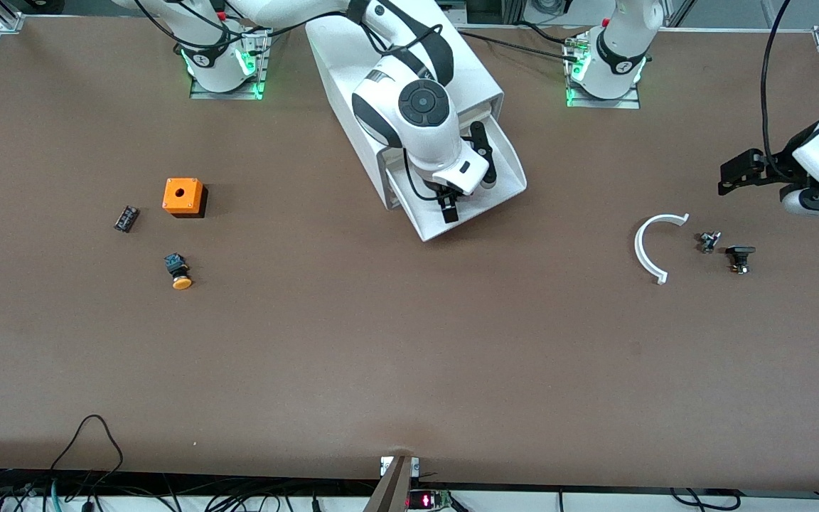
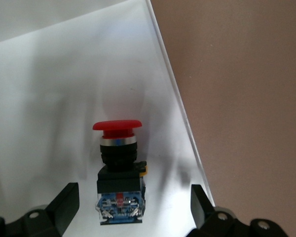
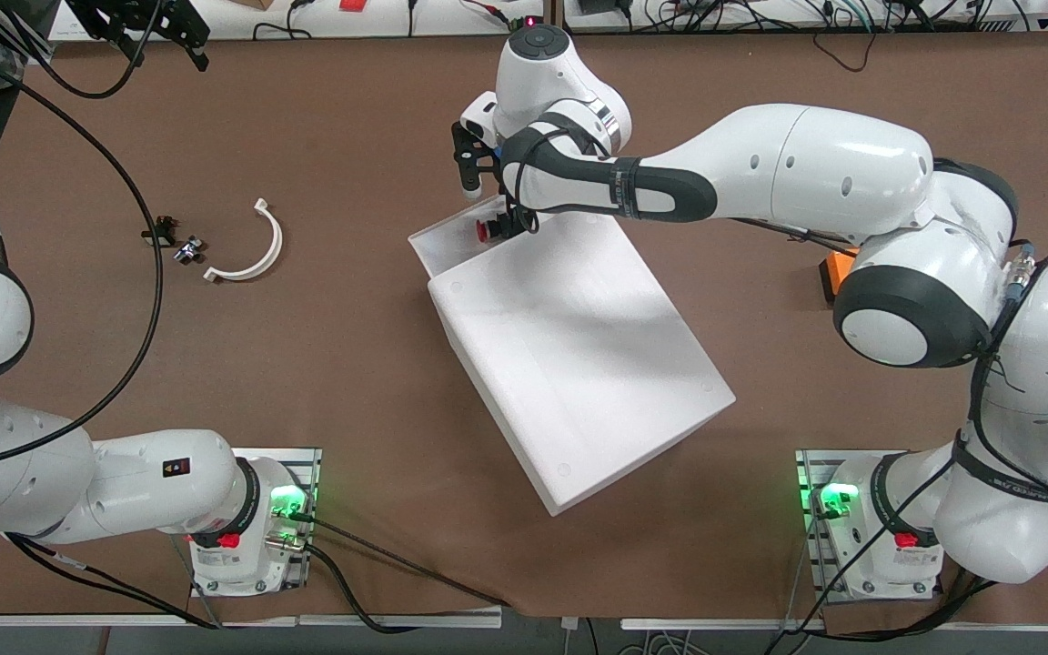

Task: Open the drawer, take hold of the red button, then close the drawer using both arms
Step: 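Grasp the red push button inside the drawer with the right gripper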

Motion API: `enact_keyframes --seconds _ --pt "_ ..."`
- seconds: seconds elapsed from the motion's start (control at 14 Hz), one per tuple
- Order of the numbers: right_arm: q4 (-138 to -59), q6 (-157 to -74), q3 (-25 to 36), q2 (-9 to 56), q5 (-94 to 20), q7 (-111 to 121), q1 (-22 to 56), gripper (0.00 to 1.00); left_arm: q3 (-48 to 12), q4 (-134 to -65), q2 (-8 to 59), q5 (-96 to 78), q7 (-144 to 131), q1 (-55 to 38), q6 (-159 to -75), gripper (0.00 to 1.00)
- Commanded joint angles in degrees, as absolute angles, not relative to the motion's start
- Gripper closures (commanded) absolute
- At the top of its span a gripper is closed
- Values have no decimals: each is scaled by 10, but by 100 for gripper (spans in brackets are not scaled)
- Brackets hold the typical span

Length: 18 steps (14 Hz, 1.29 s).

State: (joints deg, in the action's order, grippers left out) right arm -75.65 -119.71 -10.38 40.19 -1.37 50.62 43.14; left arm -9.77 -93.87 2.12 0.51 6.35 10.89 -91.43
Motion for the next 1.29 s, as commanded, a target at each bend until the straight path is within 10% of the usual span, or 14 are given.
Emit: enact_keyframes --seconds 0.0,1.21 --pt "-739 -1195 -105 417 -2 510 435 1 -98 -915 32 16 73 128 -889 0" --pt "-739 -1195 -105 410 6 481 445 60 -104 -878 68 3 56 123 -897 0"
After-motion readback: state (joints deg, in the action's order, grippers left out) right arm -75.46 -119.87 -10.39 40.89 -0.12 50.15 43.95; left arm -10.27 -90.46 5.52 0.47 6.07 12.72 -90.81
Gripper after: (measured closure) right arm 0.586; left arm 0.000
